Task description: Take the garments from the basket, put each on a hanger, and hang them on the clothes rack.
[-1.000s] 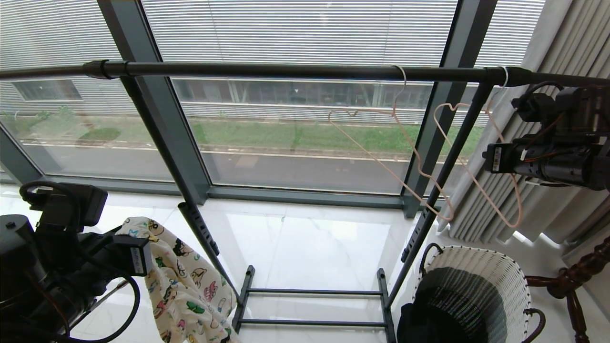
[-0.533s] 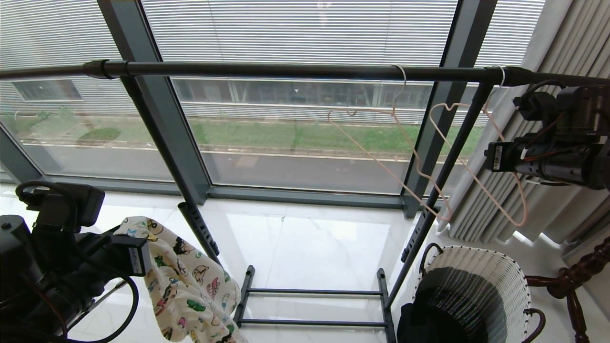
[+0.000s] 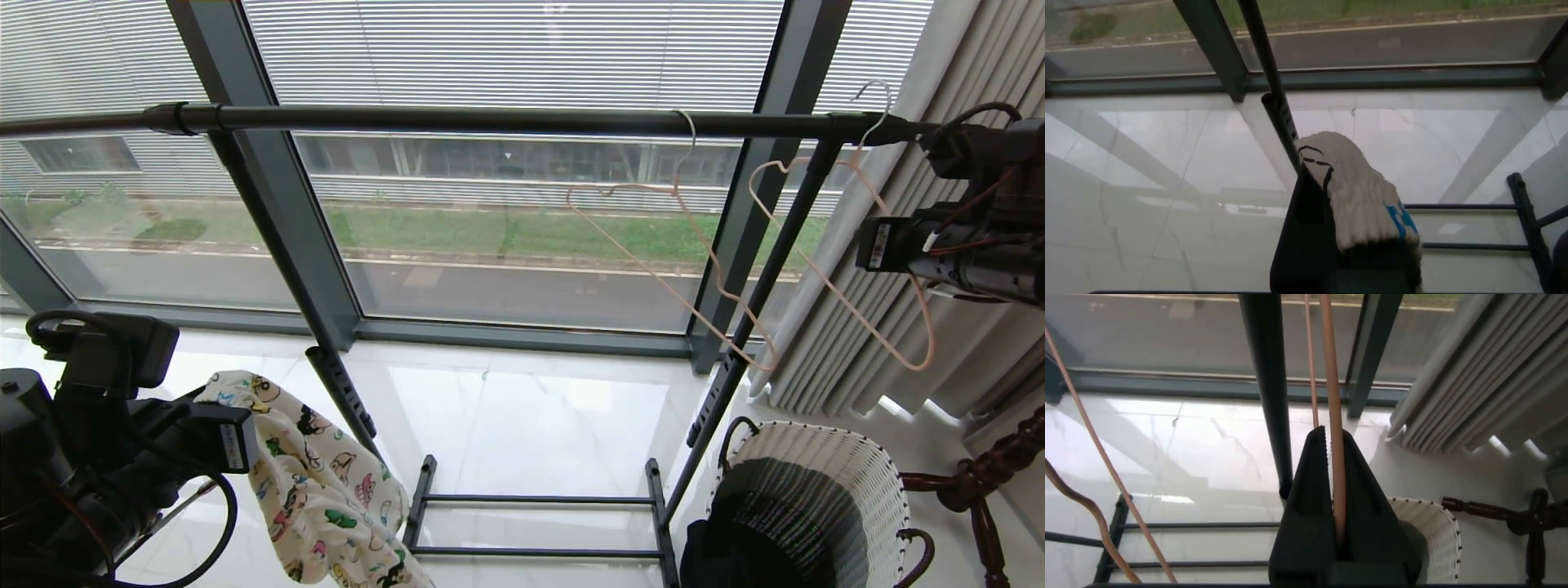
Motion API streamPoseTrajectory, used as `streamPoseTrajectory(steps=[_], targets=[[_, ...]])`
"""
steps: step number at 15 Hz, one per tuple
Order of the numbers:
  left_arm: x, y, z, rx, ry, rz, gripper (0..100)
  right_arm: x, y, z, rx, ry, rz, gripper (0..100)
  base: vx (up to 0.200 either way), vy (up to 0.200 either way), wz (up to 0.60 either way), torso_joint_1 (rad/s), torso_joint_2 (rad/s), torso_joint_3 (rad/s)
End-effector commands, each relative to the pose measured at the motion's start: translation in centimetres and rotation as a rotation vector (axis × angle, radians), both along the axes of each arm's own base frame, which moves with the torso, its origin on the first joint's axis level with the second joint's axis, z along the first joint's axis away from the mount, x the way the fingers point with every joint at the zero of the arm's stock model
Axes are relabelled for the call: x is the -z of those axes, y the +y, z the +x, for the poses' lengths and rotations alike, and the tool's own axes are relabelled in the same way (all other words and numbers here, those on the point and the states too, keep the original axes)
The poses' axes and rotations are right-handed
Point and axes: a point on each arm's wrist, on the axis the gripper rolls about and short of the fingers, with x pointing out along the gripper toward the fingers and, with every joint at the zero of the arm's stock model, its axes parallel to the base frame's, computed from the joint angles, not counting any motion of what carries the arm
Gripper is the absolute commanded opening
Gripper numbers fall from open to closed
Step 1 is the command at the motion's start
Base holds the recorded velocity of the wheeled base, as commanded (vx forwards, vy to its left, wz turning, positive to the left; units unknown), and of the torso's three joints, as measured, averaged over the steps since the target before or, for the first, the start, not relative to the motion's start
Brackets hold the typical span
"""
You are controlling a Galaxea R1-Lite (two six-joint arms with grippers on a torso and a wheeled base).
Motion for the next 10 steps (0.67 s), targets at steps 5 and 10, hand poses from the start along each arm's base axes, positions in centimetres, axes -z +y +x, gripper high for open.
streamPoseTrajectory(steps=[5,10], targets=[[0.0,0.0,0.0,-0.001,-0.001,0.000,0,-1.2,-0.3,-1.3,0.033,-0.040,-0.002,0,0.000,0.000,0.00,0.000,0.00,0.000],[0.0,0.0,0.0,0.000,0.001,0.009,0,-0.8,-1.0,-3.9,0.039,-0.031,-0.002,0,0.000,0.000,0.00,0.000,0.00,0.000]])
